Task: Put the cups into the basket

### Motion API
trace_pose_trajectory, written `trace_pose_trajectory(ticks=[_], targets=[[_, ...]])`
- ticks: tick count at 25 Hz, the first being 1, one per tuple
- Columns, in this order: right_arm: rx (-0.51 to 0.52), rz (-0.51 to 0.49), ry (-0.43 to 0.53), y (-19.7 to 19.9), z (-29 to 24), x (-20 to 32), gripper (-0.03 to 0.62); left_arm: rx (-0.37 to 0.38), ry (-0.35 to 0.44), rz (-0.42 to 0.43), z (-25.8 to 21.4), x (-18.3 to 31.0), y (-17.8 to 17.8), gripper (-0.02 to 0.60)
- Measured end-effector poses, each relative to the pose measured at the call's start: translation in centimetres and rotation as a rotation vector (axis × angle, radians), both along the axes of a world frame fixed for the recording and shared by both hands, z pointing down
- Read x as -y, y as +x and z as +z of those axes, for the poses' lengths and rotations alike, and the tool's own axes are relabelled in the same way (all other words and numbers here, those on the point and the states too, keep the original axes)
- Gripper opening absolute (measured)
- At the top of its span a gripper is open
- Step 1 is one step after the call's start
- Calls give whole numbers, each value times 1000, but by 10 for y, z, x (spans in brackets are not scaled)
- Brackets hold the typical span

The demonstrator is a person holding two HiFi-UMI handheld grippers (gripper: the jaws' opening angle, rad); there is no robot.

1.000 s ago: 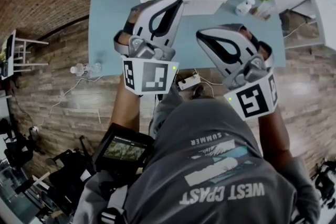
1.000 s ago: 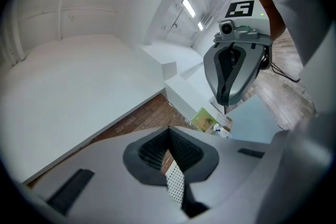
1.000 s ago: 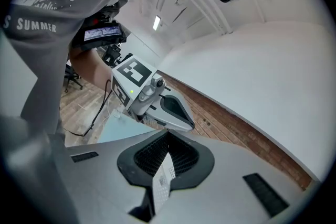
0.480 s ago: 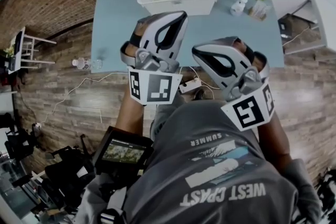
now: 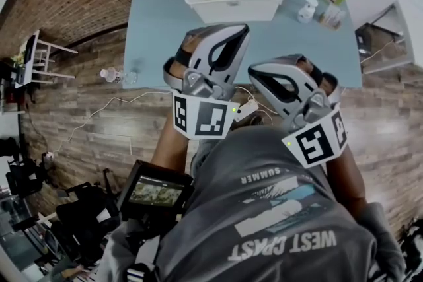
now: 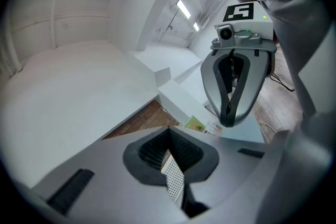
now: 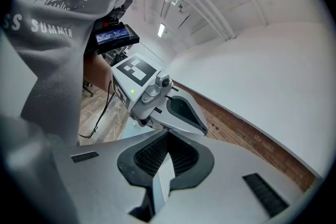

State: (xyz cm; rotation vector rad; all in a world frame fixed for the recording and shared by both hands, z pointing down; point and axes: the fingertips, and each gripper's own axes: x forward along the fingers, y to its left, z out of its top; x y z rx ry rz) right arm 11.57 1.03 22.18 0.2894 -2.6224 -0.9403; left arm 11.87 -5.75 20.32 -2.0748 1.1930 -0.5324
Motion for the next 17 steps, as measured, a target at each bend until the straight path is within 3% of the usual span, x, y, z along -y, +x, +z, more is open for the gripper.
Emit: trace_pose_trajectory(ticks=[17], targets=[[-19,48,-15,-91,-5,-32,14,-49,6,35,-9,-30,-95,2]])
